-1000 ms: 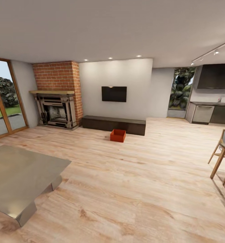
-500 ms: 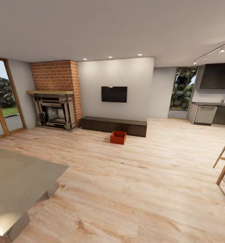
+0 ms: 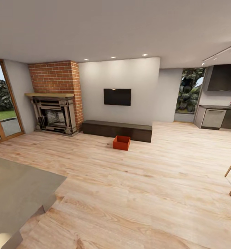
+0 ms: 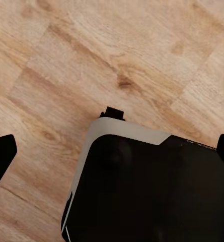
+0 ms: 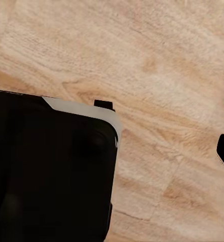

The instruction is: Move the two storage containers from the living room to the garage. In the garage, place one container on the floor and stack the other container on top of it (either order is fine).

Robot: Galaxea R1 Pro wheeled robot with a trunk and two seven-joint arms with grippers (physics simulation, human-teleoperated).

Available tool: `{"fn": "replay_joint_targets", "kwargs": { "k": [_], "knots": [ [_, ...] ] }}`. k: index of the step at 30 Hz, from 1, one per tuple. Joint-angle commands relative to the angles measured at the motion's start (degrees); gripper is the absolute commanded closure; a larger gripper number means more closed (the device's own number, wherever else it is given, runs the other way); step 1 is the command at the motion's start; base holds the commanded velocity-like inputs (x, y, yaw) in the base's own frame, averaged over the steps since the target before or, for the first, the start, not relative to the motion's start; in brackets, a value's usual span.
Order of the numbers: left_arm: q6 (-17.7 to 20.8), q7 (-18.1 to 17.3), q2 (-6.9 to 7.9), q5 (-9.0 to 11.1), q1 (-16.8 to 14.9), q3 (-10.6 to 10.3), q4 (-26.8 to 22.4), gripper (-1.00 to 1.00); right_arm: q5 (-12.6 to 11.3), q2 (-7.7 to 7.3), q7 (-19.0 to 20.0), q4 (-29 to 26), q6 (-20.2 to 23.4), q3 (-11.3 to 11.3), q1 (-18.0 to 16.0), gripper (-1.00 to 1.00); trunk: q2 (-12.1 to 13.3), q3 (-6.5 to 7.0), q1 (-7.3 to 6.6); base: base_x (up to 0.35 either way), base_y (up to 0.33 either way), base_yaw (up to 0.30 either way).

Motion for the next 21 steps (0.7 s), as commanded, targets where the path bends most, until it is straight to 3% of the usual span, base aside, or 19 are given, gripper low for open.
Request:
{"fn": "replay_joint_targets", "kwargs": {
  "k": [1, 21],
  "knots": [
    [-0.06, 0.1, -0.01, 0.19, -0.03, 0.07, 0.0, -1.0, 0.57, 0.0, -0.28, 0.17, -0.27, -0.12, -0.07, -1.0, -0.04, -0.05, 0.05, 0.323, 0.0, 0.0],
    [-0.15, 0.12, -0.01, 0.18, -0.02, -0.02, 0.0, -1.0, 0.54, 0.01, -0.28, 0.17, -0.27, -0.12, -0.07, -1.0, -0.04, -0.05, 0.05, 0.323, 0.0, 0.0]
  ]
}}
